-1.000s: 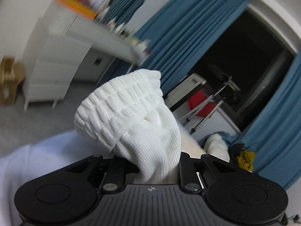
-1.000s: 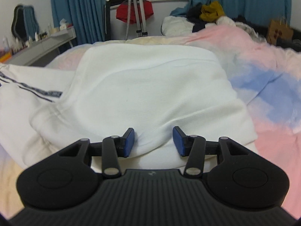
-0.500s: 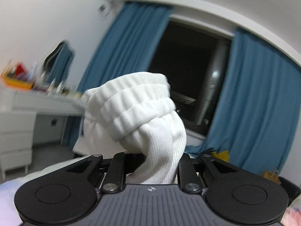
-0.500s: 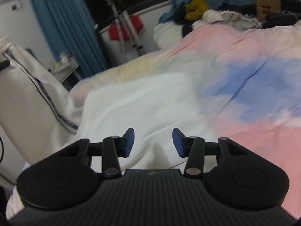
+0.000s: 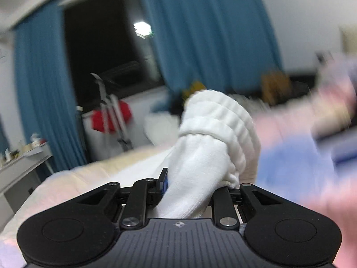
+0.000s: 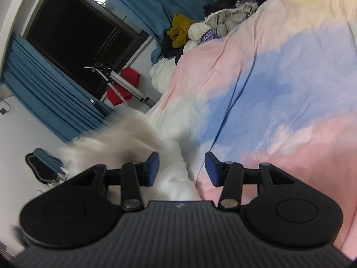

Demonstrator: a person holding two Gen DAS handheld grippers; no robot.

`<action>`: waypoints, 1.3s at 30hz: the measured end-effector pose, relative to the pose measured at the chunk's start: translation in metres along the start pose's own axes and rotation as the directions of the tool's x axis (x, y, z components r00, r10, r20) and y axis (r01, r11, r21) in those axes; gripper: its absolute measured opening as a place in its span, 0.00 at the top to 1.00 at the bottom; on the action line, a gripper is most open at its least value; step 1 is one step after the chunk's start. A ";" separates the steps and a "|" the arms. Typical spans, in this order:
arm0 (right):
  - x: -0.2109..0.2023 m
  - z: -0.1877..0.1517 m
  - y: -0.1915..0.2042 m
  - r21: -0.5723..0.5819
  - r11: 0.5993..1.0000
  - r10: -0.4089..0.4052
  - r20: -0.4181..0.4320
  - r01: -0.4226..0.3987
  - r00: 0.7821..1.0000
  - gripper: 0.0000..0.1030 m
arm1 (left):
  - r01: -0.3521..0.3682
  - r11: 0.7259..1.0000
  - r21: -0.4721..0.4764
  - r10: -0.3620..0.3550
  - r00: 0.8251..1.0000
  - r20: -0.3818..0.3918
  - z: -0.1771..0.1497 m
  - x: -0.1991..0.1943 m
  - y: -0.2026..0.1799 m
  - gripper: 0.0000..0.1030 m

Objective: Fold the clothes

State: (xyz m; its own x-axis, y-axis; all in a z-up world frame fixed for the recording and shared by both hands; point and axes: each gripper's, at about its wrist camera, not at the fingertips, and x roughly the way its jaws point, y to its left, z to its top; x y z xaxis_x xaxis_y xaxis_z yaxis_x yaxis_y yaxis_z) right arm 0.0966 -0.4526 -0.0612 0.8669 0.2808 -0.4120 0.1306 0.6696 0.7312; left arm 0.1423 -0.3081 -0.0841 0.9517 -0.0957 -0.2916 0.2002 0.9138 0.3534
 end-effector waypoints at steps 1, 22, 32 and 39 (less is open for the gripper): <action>0.002 -0.001 -0.001 0.000 1.000 0.002 -0.008 -0.002 1.000 0.53 | -0.002 1.000 0.031 0.002 1.000 0.000 -0.005 0.001 -0.006 0.79; 0.087 0.019 0.017 0.132 0.983 0.153 -0.185 -0.130 0.971 0.53 | 0.130 0.991 -0.026 -0.132 0.985 -0.115 -0.086 -0.014 0.170 0.30; 0.137 0.023 0.018 0.107 0.988 0.131 -0.194 -0.112 0.972 0.55 | 0.172 0.979 -0.106 -0.186 0.973 -0.137 -0.102 -0.039 0.165 0.50; 0.133 0.024 0.032 0.025 0.994 0.113 -0.101 -0.111 0.988 0.83 | 0.203 0.966 -0.157 -0.225 0.965 -0.135 -0.102 -0.050 0.171 0.52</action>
